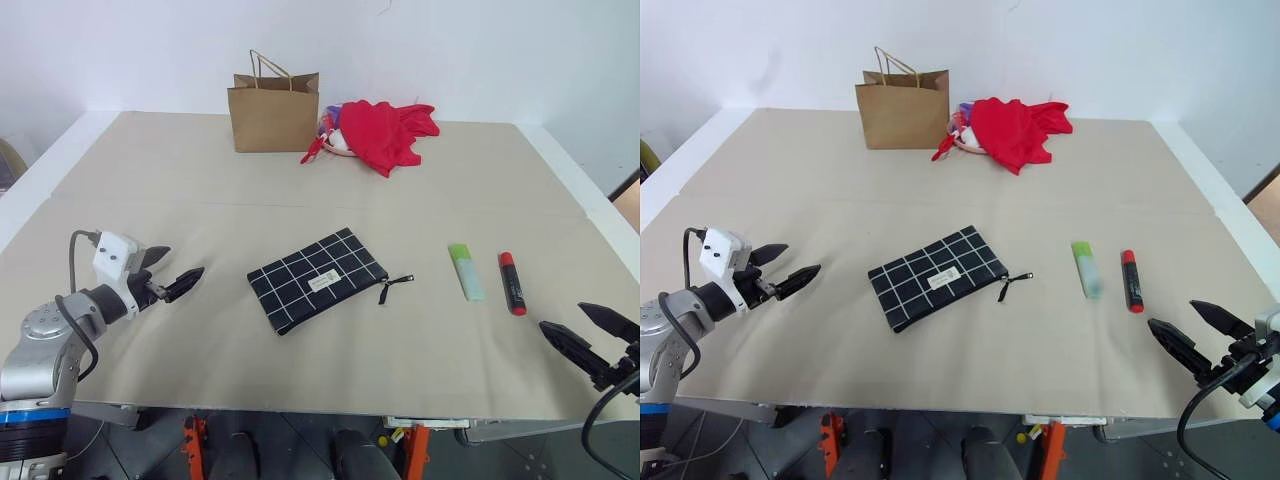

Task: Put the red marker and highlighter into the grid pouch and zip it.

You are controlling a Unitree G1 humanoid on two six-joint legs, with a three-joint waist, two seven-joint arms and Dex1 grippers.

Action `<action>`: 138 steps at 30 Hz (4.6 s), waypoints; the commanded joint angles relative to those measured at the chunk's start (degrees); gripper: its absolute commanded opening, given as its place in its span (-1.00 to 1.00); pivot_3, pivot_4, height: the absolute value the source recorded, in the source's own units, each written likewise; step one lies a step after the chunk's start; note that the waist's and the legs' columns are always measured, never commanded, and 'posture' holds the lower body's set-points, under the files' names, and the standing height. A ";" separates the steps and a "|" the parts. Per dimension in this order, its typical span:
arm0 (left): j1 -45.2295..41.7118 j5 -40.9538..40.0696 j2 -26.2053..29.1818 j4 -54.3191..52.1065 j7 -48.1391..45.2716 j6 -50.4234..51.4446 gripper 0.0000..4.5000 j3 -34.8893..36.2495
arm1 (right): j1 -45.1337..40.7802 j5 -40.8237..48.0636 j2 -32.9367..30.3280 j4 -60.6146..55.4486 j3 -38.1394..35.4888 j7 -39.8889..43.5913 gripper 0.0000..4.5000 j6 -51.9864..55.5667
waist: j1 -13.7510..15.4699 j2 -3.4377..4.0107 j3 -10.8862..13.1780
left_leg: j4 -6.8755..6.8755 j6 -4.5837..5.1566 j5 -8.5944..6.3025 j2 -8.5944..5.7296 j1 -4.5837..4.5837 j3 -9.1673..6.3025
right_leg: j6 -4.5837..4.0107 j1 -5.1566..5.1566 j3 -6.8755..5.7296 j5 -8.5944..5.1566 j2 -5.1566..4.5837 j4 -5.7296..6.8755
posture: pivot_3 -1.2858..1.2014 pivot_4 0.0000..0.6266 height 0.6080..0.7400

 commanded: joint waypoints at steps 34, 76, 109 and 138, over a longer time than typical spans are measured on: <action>0.04 0.34 0.52 -8.04 -13.03 -5.16 1.00 -10.37 | -27.94 -3.97 6.86 -3.88 22.00 -5.08 0.92 8.57 | -1.87 -0.68 0.18 | 0.00 0.00 0.00 0.00 0.02 0.01 | 0.01 0.02 0.00 0.01 0.00 0.00 | 0.03 -0.52 1.00; -5.24 10.49 1.21 -7.44 -24.35 -23.74 1.00 -26.00 | -56.34 -24.43 22.59 32.24 48.37 -0.49 -0.97 -8.76 | -1.23 0.07 1.28 | -0.29 0.48 0.36 -0.33 -0.11 -1.35 | 0.06 0.14 -1.29 0.39 -0.27 0.14 | 0.03 -0.52 1.00; -10.12 41.89 -2.63 11.32 4.41 -57.36 1.00 -31.31 | -56.27 -24.66 25.55 31.39 46.92 -3.56 -0.97 -9.38 | -1.29 0.17 1.23 | -0.29 0.63 0.49 -0.34 0.36 -1.35 | 0.12 0.67 -1.27 0.54 -0.27 0.14 | 0.03 -0.52 1.00; -17.95 31.82 -2.99 20.56 -0.99 -57.47 -0.97 -32.14 | -55.24 -24.30 24.07 26.27 46.23 -3.97 -1.00 -8.76 | -1.28 0.75 1.04 | -0.30 0.81 0.63 -0.35 0.40 -1.35 | 0.16 0.69 -1.27 0.69 -0.25 0.14 | 0.03 -0.52 1.00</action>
